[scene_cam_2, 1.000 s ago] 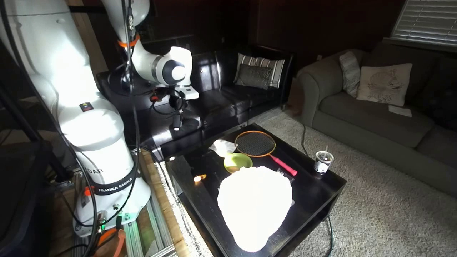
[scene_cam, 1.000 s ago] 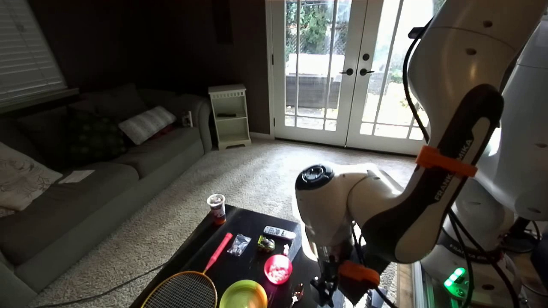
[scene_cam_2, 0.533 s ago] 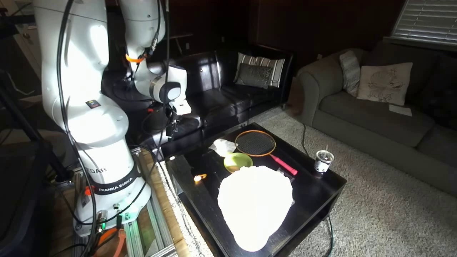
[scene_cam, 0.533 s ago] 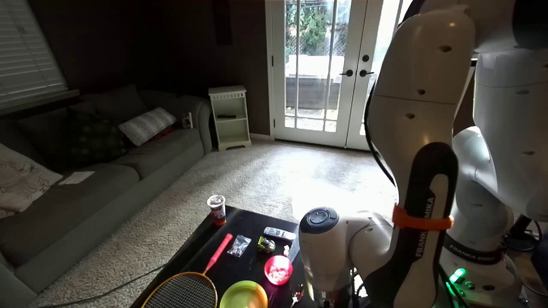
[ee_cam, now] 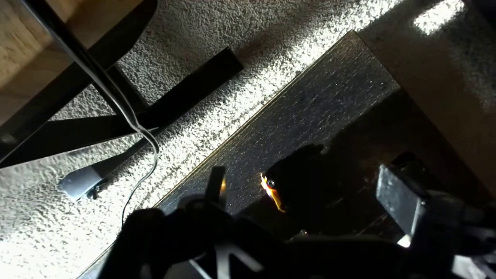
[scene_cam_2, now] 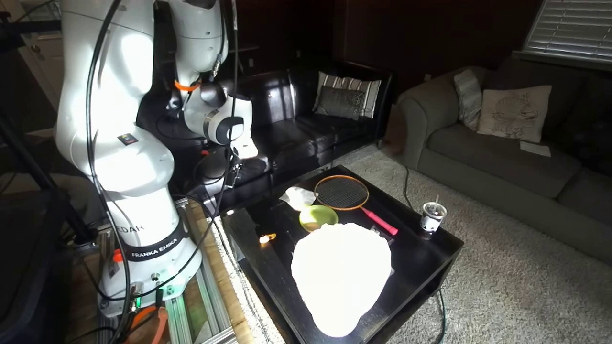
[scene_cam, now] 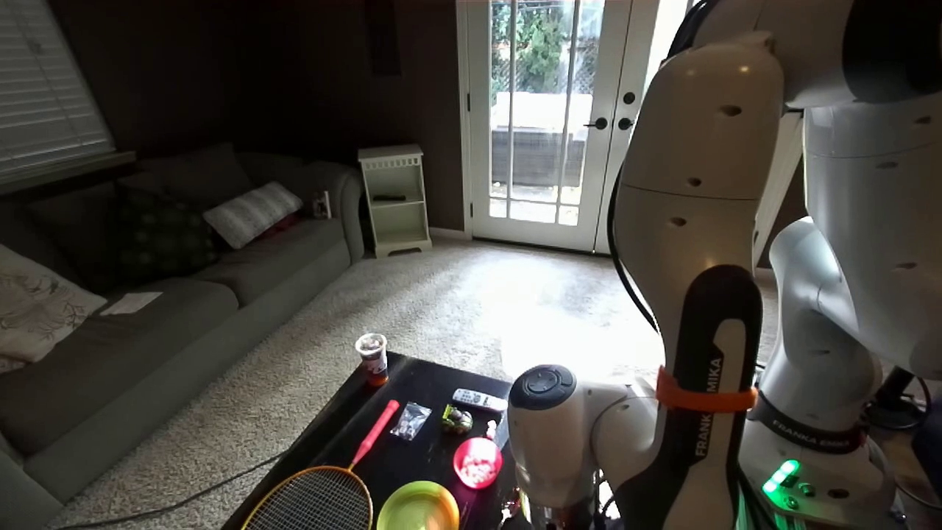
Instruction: Flip the orange object over
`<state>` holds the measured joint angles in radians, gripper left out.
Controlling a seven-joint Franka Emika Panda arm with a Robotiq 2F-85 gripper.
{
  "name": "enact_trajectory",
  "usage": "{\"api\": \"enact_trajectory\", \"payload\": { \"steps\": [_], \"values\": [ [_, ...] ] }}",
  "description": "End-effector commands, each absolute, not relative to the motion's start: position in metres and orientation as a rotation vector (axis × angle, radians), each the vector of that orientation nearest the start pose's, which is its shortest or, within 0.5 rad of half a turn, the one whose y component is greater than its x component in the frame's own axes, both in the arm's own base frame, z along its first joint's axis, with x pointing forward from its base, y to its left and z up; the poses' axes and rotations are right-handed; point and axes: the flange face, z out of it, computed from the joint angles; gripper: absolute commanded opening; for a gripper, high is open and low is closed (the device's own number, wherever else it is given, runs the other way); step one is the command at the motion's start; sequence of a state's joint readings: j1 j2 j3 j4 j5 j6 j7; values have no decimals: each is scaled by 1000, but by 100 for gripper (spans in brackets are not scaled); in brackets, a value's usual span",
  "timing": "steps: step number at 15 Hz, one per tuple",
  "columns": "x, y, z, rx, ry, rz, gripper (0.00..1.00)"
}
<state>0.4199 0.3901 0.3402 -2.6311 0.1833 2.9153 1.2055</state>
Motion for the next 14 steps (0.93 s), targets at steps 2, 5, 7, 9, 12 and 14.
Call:
{"api": "enact_trajectory", "payload": {
  "steps": [2,5,7,9,12,14],
  "values": [
    [289,283,105,-2913,1086,337,100],
    [295,283,78,-2812,1265,402,100],
    [305,285,59,-2714,1365,448,100],
    [317,286,43,-2641,1434,485,100],
    [334,273,2,-2594,1540,460,100],
    [345,265,-23,-2552,1608,461,100]
  ]
}}
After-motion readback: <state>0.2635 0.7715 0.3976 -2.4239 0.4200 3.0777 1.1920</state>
